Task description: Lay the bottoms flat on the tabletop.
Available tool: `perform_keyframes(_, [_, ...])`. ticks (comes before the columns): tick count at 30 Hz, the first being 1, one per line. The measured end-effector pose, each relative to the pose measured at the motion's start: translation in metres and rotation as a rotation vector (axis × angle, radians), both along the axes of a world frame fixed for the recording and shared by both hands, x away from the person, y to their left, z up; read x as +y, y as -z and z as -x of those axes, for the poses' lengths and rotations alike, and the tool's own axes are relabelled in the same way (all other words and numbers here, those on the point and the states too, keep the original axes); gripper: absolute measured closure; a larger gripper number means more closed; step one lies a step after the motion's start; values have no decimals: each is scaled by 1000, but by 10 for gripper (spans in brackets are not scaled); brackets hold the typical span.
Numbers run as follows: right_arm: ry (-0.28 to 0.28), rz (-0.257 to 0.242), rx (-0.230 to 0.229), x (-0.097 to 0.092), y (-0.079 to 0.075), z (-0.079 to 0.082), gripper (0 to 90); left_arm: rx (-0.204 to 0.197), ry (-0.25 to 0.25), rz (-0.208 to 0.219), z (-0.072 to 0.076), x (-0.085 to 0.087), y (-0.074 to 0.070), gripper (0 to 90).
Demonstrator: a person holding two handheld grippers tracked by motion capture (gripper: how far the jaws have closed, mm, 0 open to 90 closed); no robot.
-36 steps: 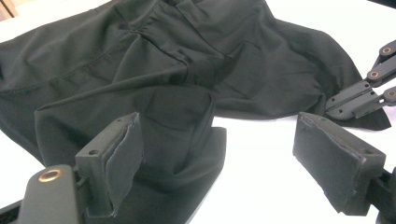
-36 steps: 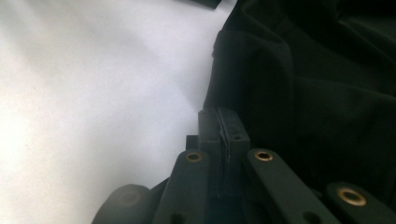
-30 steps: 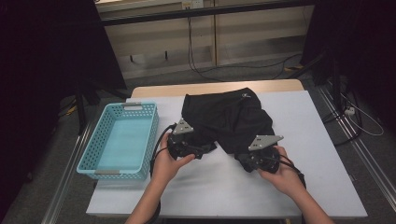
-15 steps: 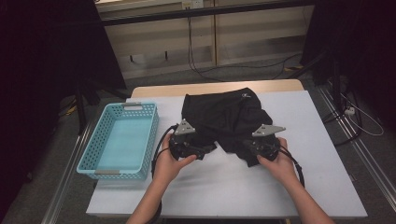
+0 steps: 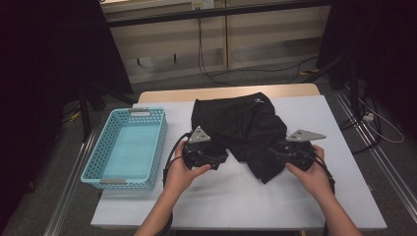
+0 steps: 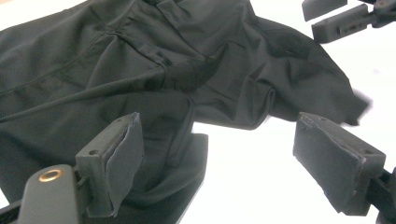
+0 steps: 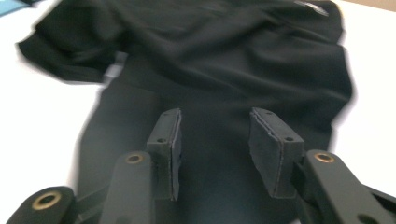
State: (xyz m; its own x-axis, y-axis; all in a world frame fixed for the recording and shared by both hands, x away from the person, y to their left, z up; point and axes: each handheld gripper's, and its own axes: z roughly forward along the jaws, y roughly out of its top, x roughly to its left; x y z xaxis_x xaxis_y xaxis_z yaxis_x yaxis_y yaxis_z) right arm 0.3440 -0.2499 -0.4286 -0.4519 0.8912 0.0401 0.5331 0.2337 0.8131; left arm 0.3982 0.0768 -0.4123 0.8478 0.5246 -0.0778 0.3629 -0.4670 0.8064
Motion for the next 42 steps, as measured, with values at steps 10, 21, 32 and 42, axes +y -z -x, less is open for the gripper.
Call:
perform_keyframes(10, [112, 68, 96, -29, 21, -5, 573, 8, 33, 0, 2, -13, 5, 167])
perform_keyframes(21, [57, 47, 109, -16, 26, -5, 897, 7, 81, 7, 9, -34, 14, 176])
perform_keyframes(32, [40, -44, -22, -16, -6, 11, 900, -10, 116, 19, 13, -52, 20, 234])
perform_keyframes(42, [57, -85, -41, -26, -9, 15, 900, -32, 143, 1, 15, -68, 32, 330])
